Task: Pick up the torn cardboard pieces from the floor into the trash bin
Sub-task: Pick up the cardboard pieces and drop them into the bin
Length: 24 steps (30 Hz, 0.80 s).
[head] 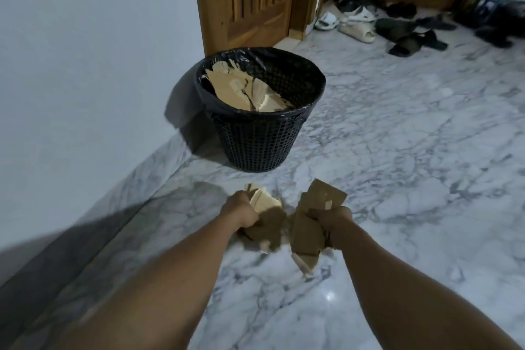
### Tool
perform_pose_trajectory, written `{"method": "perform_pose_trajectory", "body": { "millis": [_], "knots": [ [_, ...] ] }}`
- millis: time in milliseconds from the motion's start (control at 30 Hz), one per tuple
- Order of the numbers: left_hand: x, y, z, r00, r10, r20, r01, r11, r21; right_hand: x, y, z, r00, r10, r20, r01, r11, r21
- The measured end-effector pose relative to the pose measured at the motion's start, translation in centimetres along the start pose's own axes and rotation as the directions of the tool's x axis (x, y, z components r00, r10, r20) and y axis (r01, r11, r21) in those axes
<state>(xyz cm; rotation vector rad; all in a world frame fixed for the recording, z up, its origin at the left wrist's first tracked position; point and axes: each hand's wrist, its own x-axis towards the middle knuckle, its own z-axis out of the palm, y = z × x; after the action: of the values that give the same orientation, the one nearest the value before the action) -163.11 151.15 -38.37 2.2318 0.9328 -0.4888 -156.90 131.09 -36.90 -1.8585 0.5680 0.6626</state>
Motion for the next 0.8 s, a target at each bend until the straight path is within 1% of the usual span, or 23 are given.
{"method": "perform_pose_trajectory", "body": {
  "millis": [67,100,167,233,300,333,400,433,500,533,600,667,733,800],
  "knots": [
    [-2.1,3.9,1.5,0.983,0.166,0.085,-0.166,0.986,-0.001,-0.6,-2.9,-3.1,0.994,-0.05,-0.1,0.052,0.998,0.022],
    [-3.5,6.4,1.5,0.963,0.252,0.1,-0.249,0.968,-0.037,-0.9,-5.2,-5.1,0.984,-0.097,-0.151,0.099,0.995,0.006],
    [-5.5,11.5,-0.2,0.903,0.421,0.082,-0.412,0.905,-0.11,-1.2,-10.2,-9.1,0.94,-0.233,-0.247,0.223,0.972,-0.068],
    [-7.8,16.4,-4.1,0.845,0.533,0.044,-0.524,0.842,-0.127,-2.5,-15.7,-12.1,0.899,-0.349,-0.264,0.331,0.937,-0.113],
    [-10.1,20.3,-9.3,0.797,0.604,0.001,-0.601,0.793,-0.1,-5.6,-21.1,-13.7,0.868,-0.456,-0.193,0.445,0.89,-0.103],
    [-11.1,21.8,-12.1,0.79,0.611,-0.04,-0.612,0.785,-0.097,-7.4,-23.6,-13.8,0.844,-0.518,-0.139,0.507,0.855,-0.108],
    [-12.8,23.0,-17.7,0.803,0.584,-0.118,-0.595,0.796,-0.112,-9.7,-28.1,-13.3,0.786,-0.615,-0.054,0.61,0.787,-0.094],
    [-13.1,23.2,-20.3,0.804,0.567,-0.179,-0.587,0.805,-0.085,-10.6,-29.7,-12.7,0.757,-0.653,-0.016,0.65,0.756,-0.073],
    [-12.9,22.7,-23.9,0.778,0.547,-0.308,-0.582,0.813,-0.027,-11.2,-31.5,-11.0,0.722,-0.691,0.032,0.691,0.722,-0.03],
    [-12.5,22.0,-25.1,0.76,0.536,-0.368,-0.58,0.814,-0.012,-11.3,-32.1,-10.0,0.718,-0.696,0.03,0.696,0.718,-0.009],
    [-10.9,20.4,-26.1,0.719,0.483,-0.499,-0.586,0.808,-0.062,-11.4,-32.6,-7.9,0.7,-0.714,-0.019,0.714,0.699,0.051],
    [-9.3,18.8,-26.0,0.671,0.401,-0.623,-0.6,0.788,-0.139,-11.7,-33.1,-6.1,0.644,-0.763,-0.065,0.765,0.637,0.099],
    [-7.9,17.6,-25.7,0.682,0.328,-0.654,-0.578,0.789,-0.208,-12.0,-33.3,-4.3,0.571,-0.817,-0.075,0.819,0.561,0.12],
    [-6.5,17.1,-25.7,0.707,0.252,-0.661,-0.571,0.756,-0.321,-12.4,-33.2,-2.8,0.52,-0.849,-0.093,0.849,0.5,0.172]
  ]
}}
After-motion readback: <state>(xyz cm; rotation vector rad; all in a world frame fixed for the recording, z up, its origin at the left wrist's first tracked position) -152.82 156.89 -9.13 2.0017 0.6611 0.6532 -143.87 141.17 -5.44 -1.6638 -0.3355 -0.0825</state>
